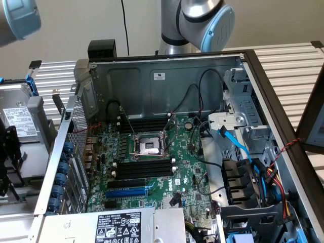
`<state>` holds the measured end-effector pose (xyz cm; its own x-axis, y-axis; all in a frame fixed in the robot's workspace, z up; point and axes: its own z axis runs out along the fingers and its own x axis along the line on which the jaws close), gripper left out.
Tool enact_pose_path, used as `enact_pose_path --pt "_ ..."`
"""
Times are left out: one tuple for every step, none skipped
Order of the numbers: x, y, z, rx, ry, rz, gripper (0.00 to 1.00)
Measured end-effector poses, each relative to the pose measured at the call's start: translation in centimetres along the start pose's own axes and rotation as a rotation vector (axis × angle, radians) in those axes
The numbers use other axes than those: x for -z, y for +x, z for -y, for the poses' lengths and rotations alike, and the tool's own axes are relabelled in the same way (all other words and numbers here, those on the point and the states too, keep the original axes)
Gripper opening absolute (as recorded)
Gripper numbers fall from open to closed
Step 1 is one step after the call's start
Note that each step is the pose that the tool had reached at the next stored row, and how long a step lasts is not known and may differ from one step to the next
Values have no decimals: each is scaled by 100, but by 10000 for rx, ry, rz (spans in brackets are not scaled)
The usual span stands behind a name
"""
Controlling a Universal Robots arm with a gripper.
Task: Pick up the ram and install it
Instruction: 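Pick up the ram and move it above insertion slot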
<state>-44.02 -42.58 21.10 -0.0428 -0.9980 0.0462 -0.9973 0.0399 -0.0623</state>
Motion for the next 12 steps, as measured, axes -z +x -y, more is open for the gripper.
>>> enact_pose_path --pt "0 0 0 0 0 2 38" --pt "-5 -1 -1 -1 1 8 38" --pt "-21 -2 -1 -1 3 12 38" --pt "-37 -3 -3 -3 1 16 38" --pt "-57 -4 -4 -3 2 24 38" --pt "-72 -4 -5 -4 -1 41 38" --pt "-80 -4 -5 -5 -4 69 38" --pt "-86 -4 -6 -7 -6 101 38" --pt "-90 -4 -6 -9 -10 142 38" --pt "-90 -5 -6 -11 -15 183 38" --pt "-91 -5 -6 -13 -22 223 38" --pt "-93 -5 -7 -16 -33 253 38"
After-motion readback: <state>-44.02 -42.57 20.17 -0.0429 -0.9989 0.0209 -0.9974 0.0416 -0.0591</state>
